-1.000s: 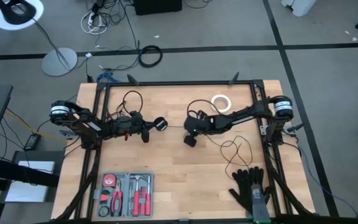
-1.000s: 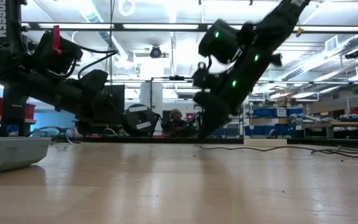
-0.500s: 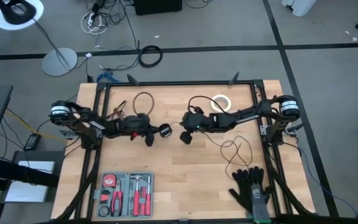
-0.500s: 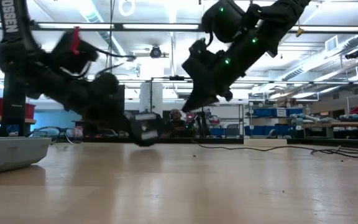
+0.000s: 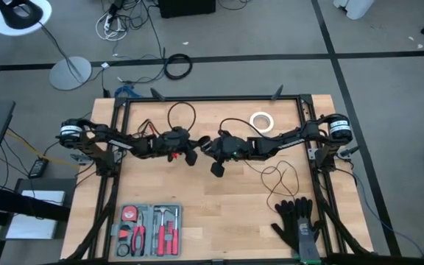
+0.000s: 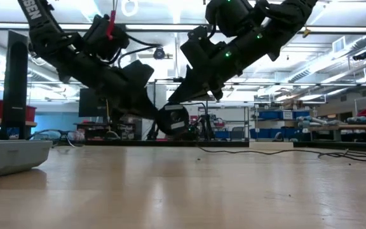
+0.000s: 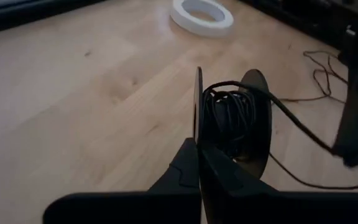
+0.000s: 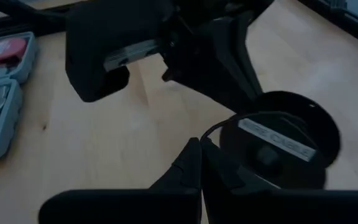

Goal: Coil cords
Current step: Coil the black wire on the black spool

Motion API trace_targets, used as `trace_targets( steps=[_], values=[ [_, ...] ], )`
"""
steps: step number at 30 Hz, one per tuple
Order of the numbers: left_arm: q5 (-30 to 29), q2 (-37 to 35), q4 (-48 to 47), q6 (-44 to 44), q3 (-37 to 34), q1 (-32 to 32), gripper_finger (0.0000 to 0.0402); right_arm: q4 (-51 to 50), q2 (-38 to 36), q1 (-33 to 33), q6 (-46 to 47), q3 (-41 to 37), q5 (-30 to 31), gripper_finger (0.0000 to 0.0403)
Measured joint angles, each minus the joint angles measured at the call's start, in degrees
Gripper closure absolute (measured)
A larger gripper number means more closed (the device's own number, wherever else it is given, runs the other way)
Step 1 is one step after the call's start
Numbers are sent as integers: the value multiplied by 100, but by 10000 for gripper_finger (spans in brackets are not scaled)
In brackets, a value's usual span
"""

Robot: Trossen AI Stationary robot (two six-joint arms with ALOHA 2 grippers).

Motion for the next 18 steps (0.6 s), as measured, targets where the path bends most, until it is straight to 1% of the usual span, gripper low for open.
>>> trace_targets(
  steps=[5, 11, 15, 18],
  values=[
    [99, 2, 478, -2, 27, -15, 401, -35, 0, -4, -18, 4, -108, 403],
    [551, -1, 1273, -24, 29, -39, 401, -185, -2, -8, -18, 7, -125, 403],
    [629, -2, 1033, -26, 31, -39, 401, -527, -2, -27, -17, 7, -28, 400],
    [535, -2, 539, -48, 29, -37, 401, -886, -2, -40, 85, 9, 11, 393]
  ],
)
